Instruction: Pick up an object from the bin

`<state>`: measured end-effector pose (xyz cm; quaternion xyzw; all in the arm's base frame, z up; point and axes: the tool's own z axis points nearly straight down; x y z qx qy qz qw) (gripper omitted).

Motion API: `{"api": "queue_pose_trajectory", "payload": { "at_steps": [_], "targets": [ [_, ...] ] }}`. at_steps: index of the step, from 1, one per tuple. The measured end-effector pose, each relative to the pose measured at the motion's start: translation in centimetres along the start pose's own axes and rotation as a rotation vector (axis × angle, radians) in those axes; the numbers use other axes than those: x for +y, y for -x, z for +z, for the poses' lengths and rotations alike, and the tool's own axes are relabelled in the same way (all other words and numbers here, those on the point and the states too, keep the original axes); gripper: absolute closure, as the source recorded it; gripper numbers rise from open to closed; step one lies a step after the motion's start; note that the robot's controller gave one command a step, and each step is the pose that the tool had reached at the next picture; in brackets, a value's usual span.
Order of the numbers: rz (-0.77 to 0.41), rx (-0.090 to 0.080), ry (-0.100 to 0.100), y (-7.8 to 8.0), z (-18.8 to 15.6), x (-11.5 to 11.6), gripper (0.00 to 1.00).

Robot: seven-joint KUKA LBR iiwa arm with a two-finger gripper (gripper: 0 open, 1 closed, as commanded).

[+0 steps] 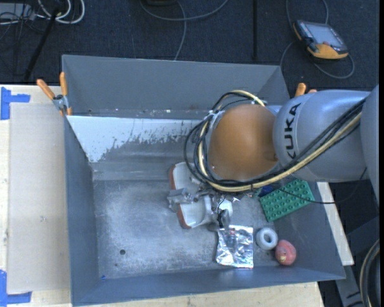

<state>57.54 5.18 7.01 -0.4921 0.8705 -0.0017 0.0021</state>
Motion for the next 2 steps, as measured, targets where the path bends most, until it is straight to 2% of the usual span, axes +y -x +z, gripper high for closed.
{"api": "queue_pose_trajectory", "payload": {
  "at_steps": [1,2],
  "targets": [
    [-0.001,0.005,0.011,0.1,0.1,0.6,1.0],
    [-0.016,-0.001,0.002,-1.7,-15.1,4.4,1.0]
  ]
}}
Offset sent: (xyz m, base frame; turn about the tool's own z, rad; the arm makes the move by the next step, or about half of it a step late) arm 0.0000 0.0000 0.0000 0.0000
